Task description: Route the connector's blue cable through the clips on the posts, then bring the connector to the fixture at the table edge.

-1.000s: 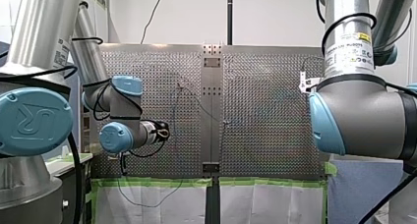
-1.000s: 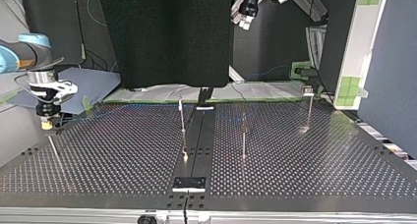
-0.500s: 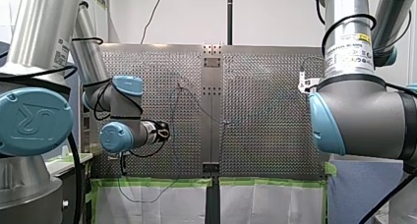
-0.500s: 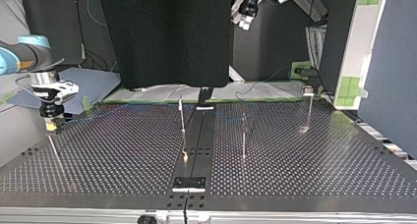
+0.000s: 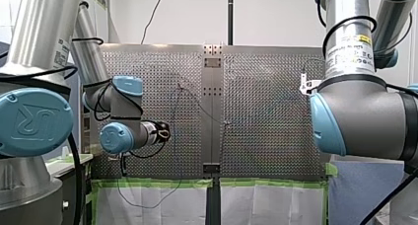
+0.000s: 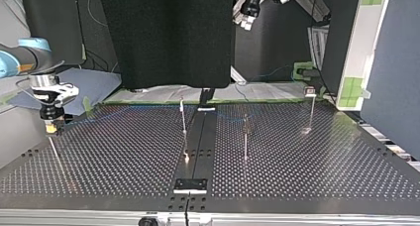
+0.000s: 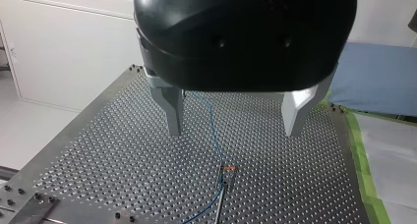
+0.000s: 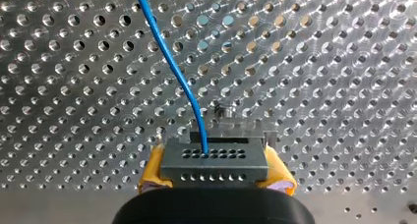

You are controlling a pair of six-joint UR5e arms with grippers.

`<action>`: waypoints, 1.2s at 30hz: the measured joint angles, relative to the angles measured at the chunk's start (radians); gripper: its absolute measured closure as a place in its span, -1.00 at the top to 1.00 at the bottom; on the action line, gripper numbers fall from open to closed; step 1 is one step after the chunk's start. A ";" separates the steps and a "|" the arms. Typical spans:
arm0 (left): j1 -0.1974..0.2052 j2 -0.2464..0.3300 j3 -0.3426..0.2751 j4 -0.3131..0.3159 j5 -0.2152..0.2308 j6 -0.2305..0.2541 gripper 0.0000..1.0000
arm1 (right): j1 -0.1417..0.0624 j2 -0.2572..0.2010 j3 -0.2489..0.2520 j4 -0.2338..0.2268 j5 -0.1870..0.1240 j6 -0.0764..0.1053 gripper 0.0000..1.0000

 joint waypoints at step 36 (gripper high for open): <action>0.000 0.000 0.008 -0.001 0.003 0.000 1.00 | 0.008 0.005 -0.025 0.006 -0.026 0.006 -1.00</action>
